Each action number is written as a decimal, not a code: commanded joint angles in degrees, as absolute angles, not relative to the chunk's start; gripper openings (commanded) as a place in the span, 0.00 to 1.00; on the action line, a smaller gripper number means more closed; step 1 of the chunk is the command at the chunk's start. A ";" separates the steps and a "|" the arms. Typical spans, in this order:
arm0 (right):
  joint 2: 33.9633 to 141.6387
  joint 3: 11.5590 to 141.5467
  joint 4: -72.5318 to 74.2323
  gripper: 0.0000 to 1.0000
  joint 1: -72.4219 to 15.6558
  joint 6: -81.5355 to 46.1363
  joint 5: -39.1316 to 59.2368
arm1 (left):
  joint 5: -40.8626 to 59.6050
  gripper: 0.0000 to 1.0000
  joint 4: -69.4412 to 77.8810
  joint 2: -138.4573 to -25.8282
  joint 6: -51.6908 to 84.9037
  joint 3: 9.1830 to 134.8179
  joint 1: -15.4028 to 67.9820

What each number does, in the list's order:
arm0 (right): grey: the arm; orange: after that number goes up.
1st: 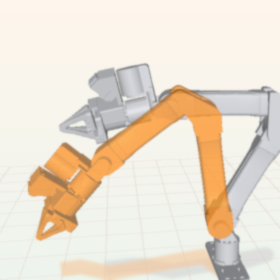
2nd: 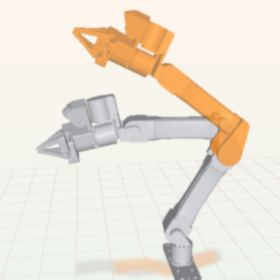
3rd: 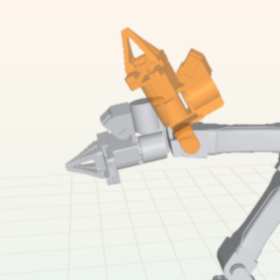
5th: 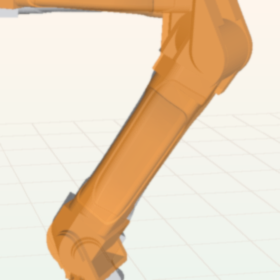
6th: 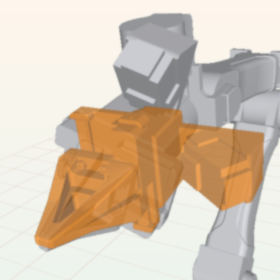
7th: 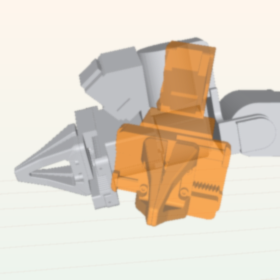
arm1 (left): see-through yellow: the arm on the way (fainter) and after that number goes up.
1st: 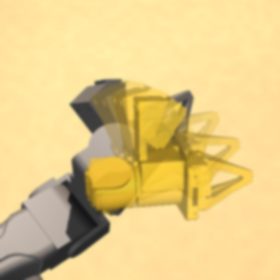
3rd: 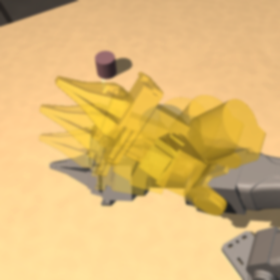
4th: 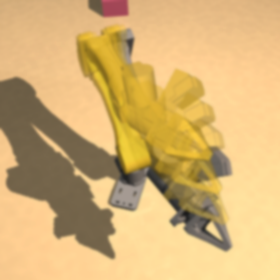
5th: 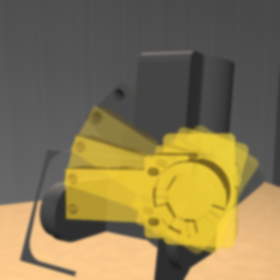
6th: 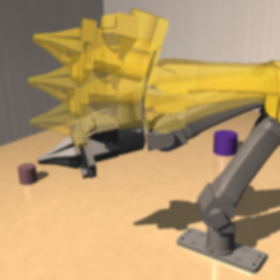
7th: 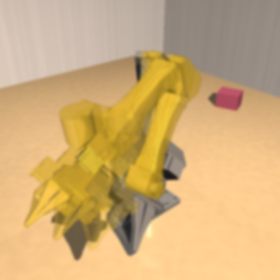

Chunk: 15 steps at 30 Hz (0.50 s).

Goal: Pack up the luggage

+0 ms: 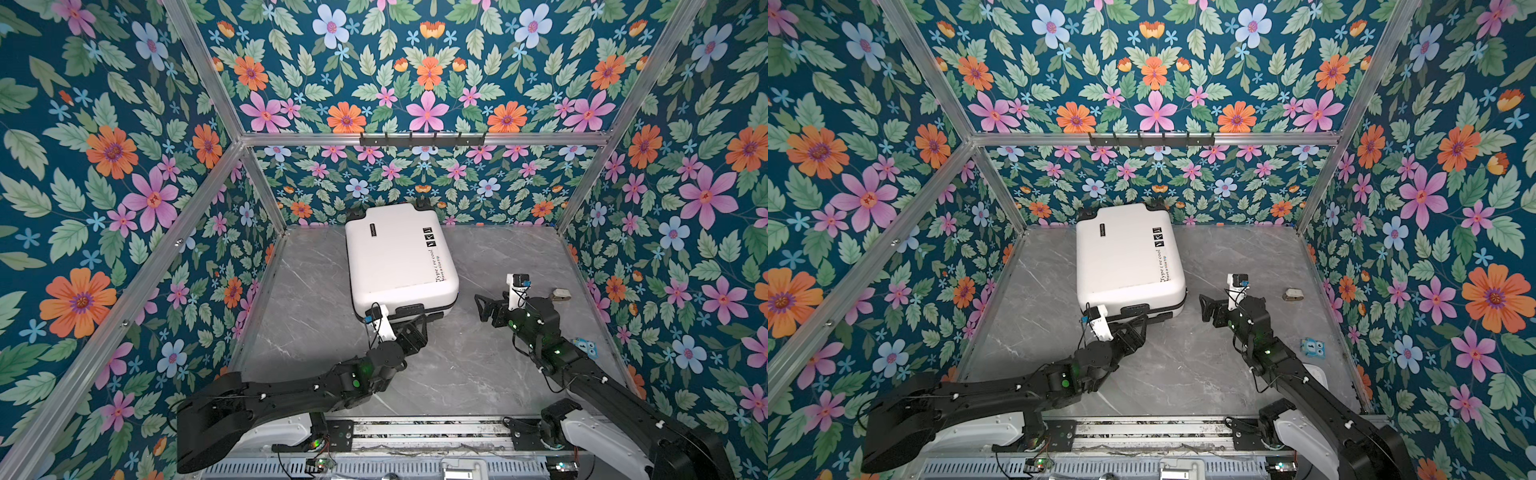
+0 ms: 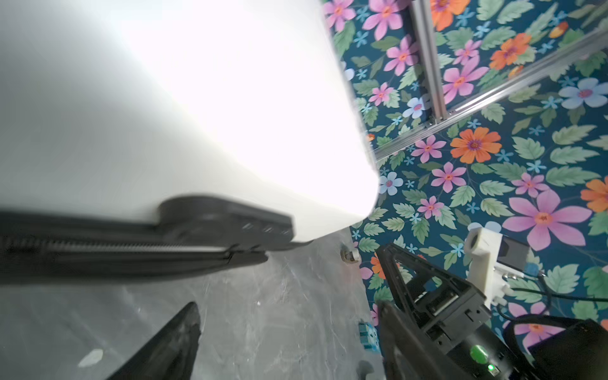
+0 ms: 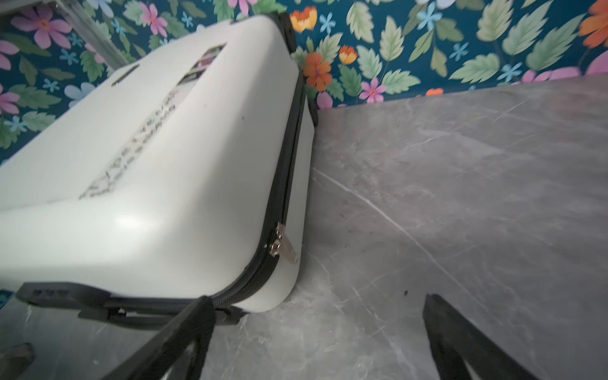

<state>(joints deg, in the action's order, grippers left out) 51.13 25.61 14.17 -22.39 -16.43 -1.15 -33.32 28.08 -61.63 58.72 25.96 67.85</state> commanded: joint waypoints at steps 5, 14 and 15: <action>45.00 22.16 22.94 0.99 -22.47 -15.45 -5.70 | -42.64 1.00 20.05 -52.85 21.93 33.27 67.69; 51.82 36.47 13.56 0.99 -22.48 -10.66 -8.28 | -46.97 1.00 14.47 -57.19 -6.17 52.50 67.68; 53.45 38.14 14.00 0.99 -22.50 -10.51 -8.77 | -47.11 1.00 17.80 -57.97 -9.05 53.15 67.60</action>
<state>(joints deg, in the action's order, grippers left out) 50.96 35.51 16.14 -22.44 -12.51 -6.37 -45.47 14.68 -56.84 4.14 51.64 67.66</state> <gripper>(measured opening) 0.993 0.998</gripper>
